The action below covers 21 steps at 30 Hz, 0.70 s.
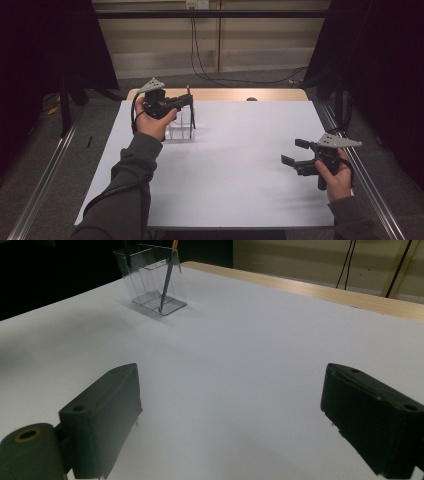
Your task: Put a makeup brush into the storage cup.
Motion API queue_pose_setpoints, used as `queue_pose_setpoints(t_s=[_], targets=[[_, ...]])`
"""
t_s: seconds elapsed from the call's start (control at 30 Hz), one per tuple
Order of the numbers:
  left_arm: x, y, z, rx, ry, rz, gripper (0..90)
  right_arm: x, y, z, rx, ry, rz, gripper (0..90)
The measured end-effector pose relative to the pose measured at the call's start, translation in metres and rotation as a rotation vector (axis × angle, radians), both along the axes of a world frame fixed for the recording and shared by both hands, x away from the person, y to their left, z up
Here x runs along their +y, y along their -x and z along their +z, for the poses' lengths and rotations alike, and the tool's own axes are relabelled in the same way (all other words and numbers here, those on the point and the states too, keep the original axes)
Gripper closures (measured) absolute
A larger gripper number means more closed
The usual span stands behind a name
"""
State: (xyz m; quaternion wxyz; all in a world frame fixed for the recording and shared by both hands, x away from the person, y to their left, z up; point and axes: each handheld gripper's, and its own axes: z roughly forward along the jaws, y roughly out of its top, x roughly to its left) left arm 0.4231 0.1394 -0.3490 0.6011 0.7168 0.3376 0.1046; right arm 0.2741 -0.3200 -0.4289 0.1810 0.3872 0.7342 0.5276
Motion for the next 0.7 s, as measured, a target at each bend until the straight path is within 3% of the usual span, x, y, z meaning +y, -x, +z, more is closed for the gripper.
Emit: queue_pose_setpoints(t_s=[0.1, 0.27, 0.7], targets=[[0.0, -0.001, 0.002, 0.002, -0.016, 0.01, 84.3, 0.0, 0.0, 0.0, -0.003, -0.002, -0.001, 8.6], [-0.001, -0.004, 0.003, 0.0, 0.002, 0.003, 84.2, 0.0, 0.0, 0.0, -0.003, -0.004, 0.002, 8.6], [0.0, -0.012, 0.008, -0.003, -0.012, 0.02, 84.3, -0.001, 0.0, 0.0, -0.003, -0.008, 0.0, 8.6]])
